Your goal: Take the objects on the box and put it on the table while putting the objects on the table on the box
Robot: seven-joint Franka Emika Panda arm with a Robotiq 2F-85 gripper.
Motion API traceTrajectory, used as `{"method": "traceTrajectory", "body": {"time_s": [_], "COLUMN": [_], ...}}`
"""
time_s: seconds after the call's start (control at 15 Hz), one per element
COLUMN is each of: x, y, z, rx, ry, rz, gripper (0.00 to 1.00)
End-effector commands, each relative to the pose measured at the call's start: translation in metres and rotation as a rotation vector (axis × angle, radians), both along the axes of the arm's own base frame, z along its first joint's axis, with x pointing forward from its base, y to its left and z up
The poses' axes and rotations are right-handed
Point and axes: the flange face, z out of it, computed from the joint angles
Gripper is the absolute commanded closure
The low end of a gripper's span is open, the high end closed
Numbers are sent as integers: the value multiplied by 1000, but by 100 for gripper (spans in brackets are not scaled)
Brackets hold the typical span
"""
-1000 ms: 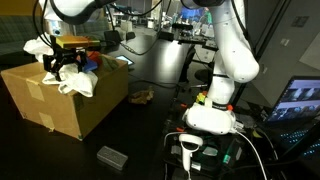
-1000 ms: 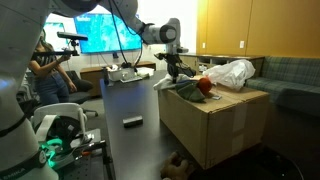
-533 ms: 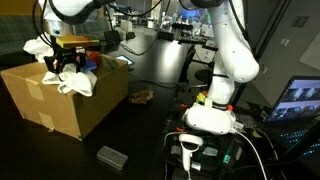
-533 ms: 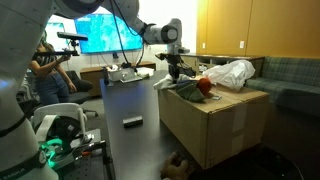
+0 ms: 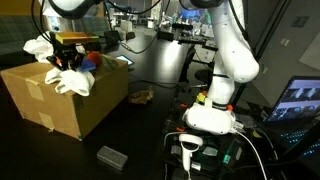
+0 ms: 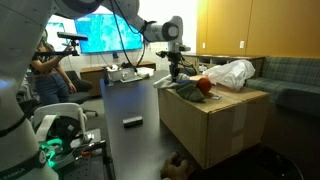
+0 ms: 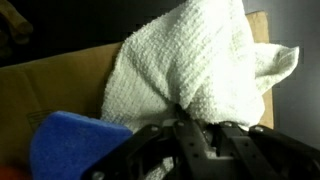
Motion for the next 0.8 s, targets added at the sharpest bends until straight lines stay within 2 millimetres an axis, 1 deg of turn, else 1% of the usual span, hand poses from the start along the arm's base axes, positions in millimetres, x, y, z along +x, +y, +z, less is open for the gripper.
{"method": "traceTrajectory", "body": {"time_s": [0.0,0.07,0.13,0.47,0.73], "x": [-2,-3,-6,-19,-39], "y": [7,8,9,15,18], "z": [24,31,39,81,122], "rx": [4,2,3,10,21], "ry": [-22,-37,-48,-120,-195], "rz": [40,38,38,54,73], "gripper": [95,97,95,95,95]}}
